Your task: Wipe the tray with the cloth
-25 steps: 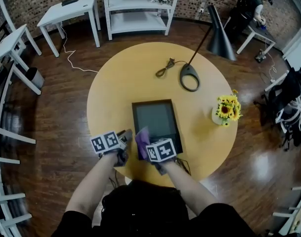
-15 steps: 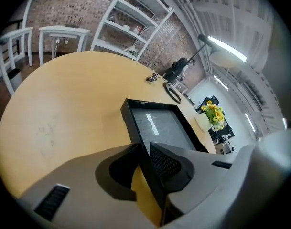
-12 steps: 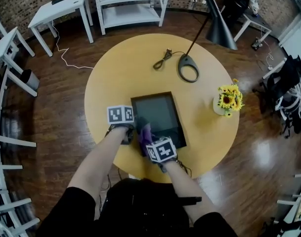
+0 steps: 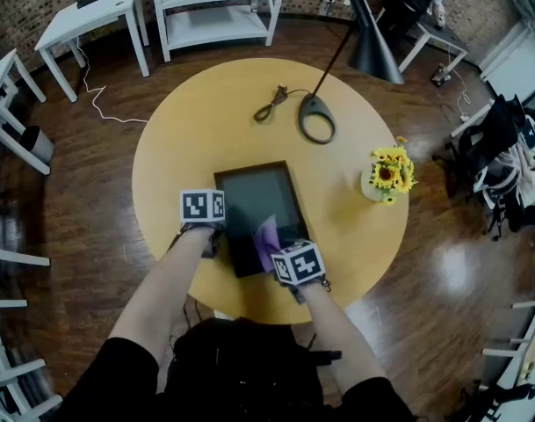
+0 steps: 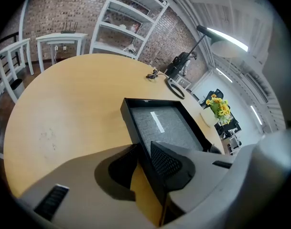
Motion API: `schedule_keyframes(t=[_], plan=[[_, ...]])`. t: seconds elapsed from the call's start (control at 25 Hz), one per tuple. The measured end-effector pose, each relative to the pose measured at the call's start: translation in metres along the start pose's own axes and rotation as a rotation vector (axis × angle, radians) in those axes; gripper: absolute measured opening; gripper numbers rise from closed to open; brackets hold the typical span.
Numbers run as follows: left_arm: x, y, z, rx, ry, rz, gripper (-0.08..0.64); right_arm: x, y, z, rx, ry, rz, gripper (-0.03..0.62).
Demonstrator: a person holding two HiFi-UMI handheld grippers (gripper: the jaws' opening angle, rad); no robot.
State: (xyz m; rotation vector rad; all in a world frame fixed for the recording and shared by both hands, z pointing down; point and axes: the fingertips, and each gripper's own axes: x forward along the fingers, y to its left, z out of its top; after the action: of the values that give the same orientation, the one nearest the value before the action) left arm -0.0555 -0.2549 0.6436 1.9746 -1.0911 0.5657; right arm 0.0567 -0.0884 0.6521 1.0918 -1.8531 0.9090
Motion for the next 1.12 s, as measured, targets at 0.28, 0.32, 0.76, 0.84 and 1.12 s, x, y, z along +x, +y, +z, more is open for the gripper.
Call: schedule_keyframes(t=[0.28, 0.32, 0.76, 0.84, 1.12], plan=[[0.002, 0.001, -0.001, -0.028, -0.014, -0.004, 0.086, -0.019, -0.068, -0.014, 0.012, 0.025, -0.200, 0.095], [0.002, 0.001, -0.001, -0.046, -0.014, -0.009, 0.086, -0.019, -0.068, -0.014, 0.014, 0.019, -0.214, 0.095], [0.003, 0.012, -0.004, -0.223, -0.014, -0.044, 0.091, -0.019, 0.028, 0.026, 0.010, -0.110, 0.083, 0.095], [0.003, 0.012, -0.005, -0.213, -0.010, -0.038, 0.092, -0.010, 0.066, 0.028, 0.004, -0.096, 0.184, 0.095], [0.006, 0.012, -0.009, -0.194, 0.008, -0.012, 0.098, 0.012, 0.063, -0.007, -0.012, 0.001, 0.188, 0.095]])
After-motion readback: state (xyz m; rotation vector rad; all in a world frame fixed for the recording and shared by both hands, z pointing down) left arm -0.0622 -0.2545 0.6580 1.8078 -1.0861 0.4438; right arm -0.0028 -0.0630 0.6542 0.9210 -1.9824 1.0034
